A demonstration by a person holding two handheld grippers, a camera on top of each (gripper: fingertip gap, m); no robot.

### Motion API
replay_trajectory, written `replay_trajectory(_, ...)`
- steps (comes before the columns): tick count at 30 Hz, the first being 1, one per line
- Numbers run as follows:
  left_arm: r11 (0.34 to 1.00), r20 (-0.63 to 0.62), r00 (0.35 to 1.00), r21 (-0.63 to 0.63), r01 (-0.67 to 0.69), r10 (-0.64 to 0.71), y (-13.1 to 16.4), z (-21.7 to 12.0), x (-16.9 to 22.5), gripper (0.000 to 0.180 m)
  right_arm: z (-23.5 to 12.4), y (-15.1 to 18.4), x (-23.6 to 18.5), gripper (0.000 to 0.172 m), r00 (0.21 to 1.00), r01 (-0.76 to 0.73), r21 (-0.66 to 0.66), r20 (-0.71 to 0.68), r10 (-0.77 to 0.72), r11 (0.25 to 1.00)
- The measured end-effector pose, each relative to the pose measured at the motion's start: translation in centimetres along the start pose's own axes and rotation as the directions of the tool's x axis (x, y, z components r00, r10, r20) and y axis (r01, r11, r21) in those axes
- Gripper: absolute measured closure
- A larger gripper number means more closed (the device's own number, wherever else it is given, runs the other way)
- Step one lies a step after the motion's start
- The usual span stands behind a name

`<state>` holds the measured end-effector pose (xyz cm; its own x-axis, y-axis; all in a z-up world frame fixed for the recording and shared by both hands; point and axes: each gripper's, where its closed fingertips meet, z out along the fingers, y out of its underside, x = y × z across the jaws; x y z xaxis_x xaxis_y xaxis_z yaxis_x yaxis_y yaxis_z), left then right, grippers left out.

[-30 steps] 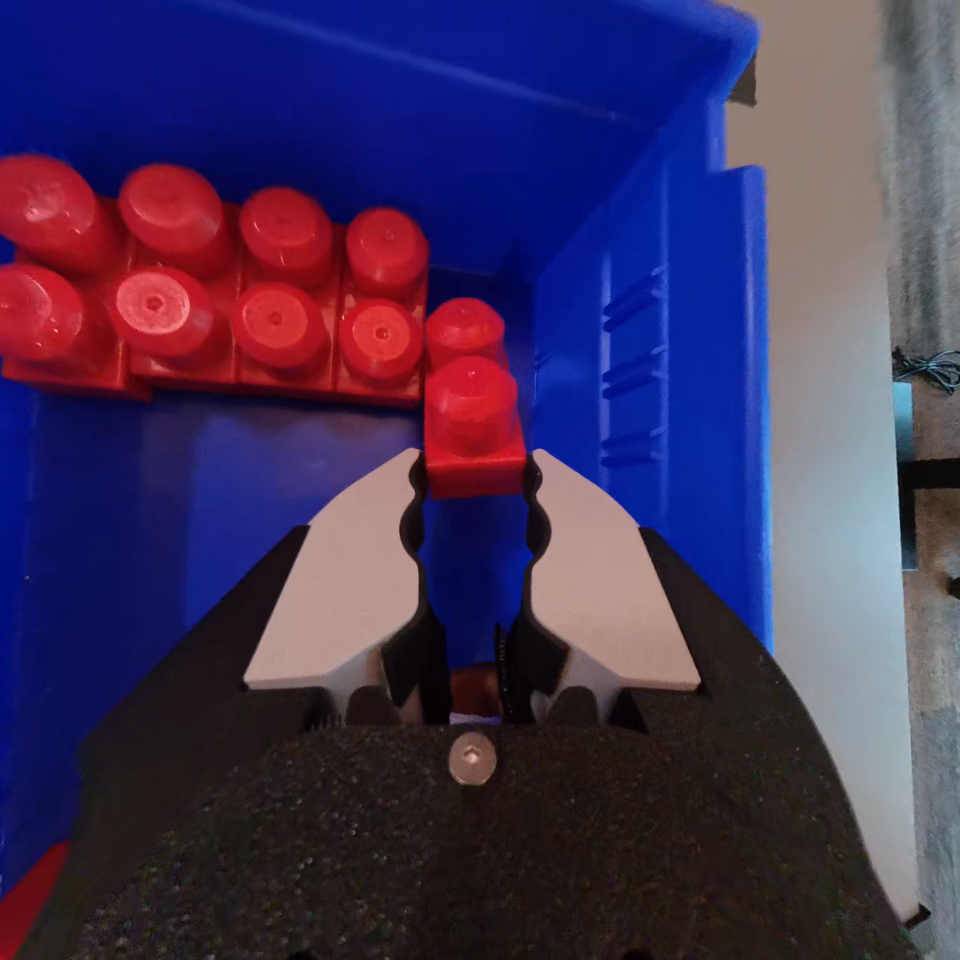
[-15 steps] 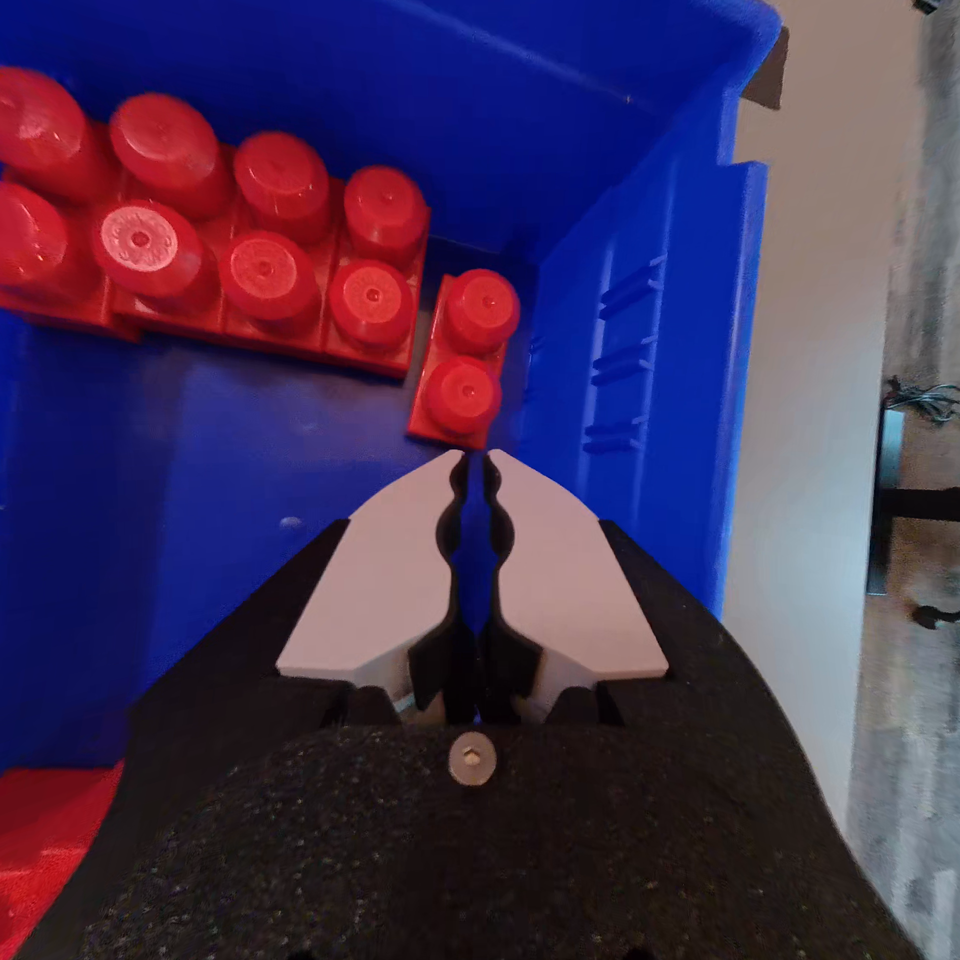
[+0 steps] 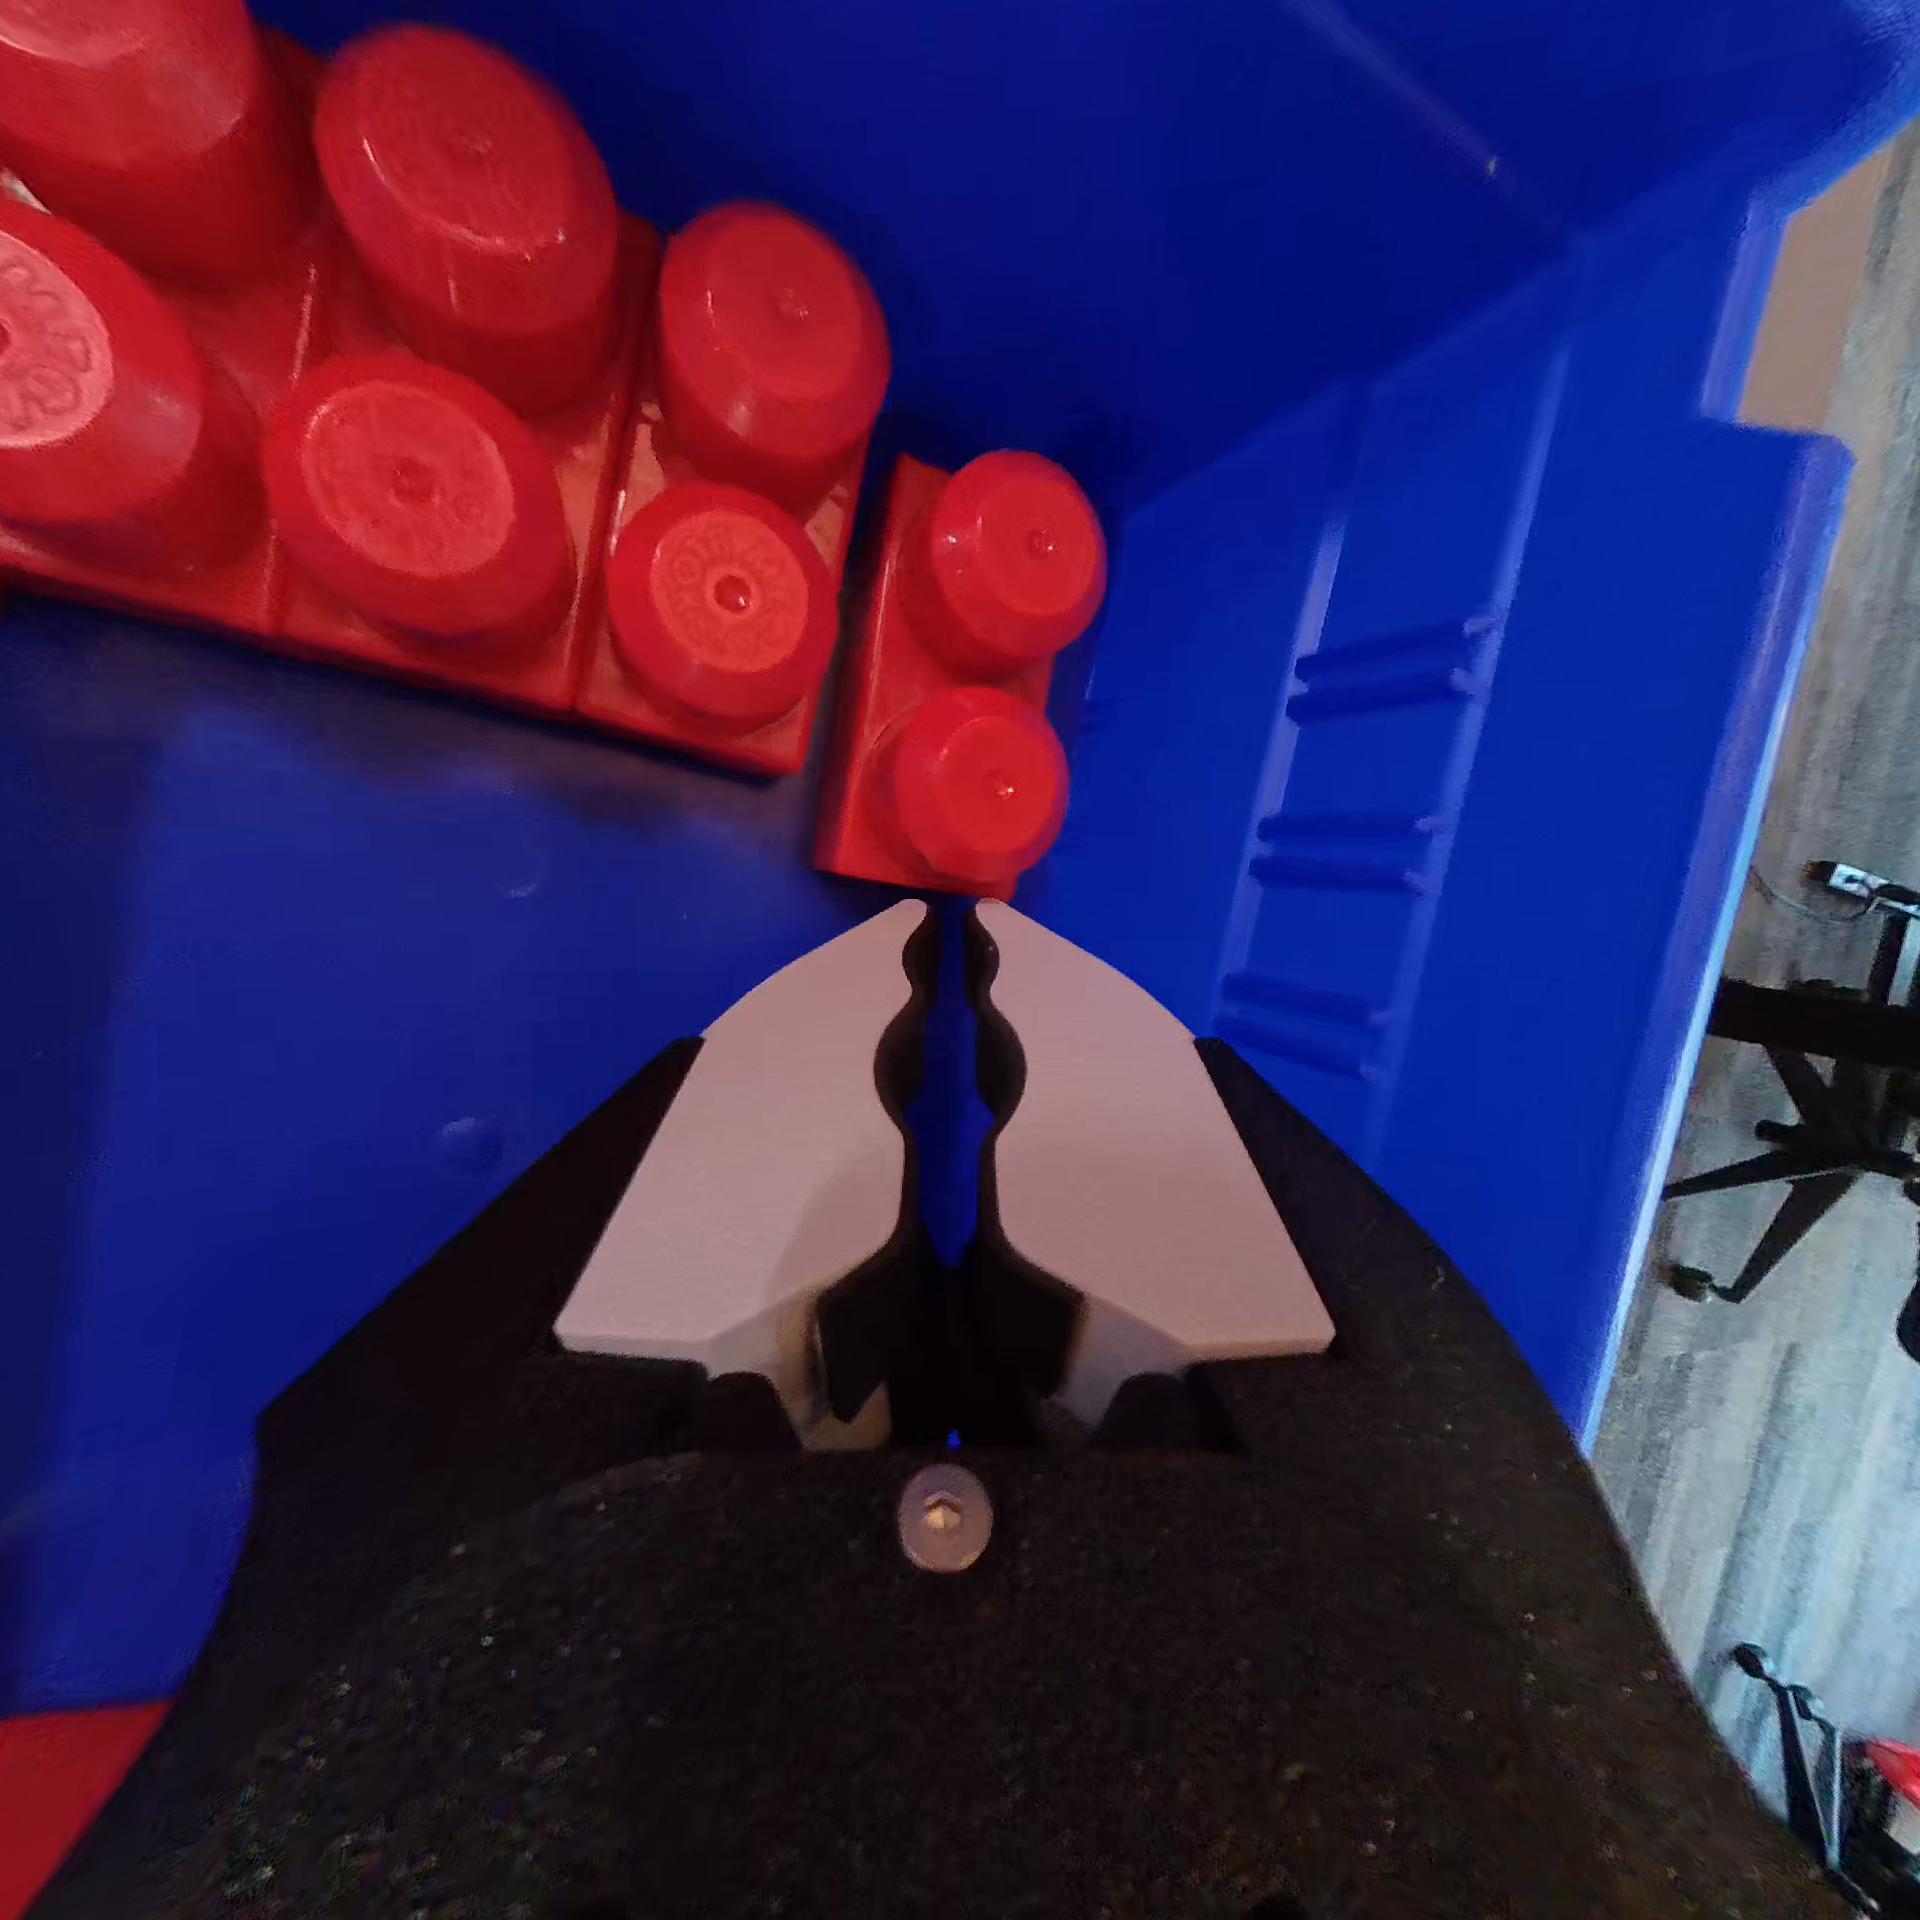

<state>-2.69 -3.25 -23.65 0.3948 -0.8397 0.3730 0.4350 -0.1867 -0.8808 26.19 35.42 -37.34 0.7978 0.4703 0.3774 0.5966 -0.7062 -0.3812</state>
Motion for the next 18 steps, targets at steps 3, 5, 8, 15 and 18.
replay_trajectory(3, 1.0, 0.0, 1.0, 0.001, 0.002, -0.002, 0.0, 0.0, 0.0, 0.144, 0.1, -0.9, 0.1, 0.168, 1.0, 0.007, 0.027, -0.01, -0.007, 1.0)
replay_trajectory(5, 1.0, -0.001, 1.0, 0.001, 0.002, -0.002, 0.0, 0.0, 0.0, 0.144, 0.1, -1.4, 0.1, 0.167, 1.0, 0.013, 0.044, -0.017, -0.012, 0.999)
replay_trajectory(8, 1.0, -0.001, 1.0, 0.001, 0.003, -0.003, 0.0, 0.0, 0.0, 0.144, 0.1, -1.7, -0.4, 0.167, 1.0, 0.017, 0.049, 0.003, -0.018, 0.999)
replay_trajectory(15, 1.0, -0.002, 1.0, 0.0, 0.004, -0.004, 0.0, 0.0, 0.0, 0.144, 0.0, -1.6, -0.8, 0.166, 0.999, 0.017, 0.056, 0.026, -0.018, 0.998)
replay_trajectory(18, 1.0, -0.002, 1.0, -0.001, 0.006, -0.006, 0.0, 0.0, 0.0, 0.144, -1.6, -1.4, -1.2, 0.162, 0.999, 0.021, 0.062, 0.033, -0.023, 0.998)
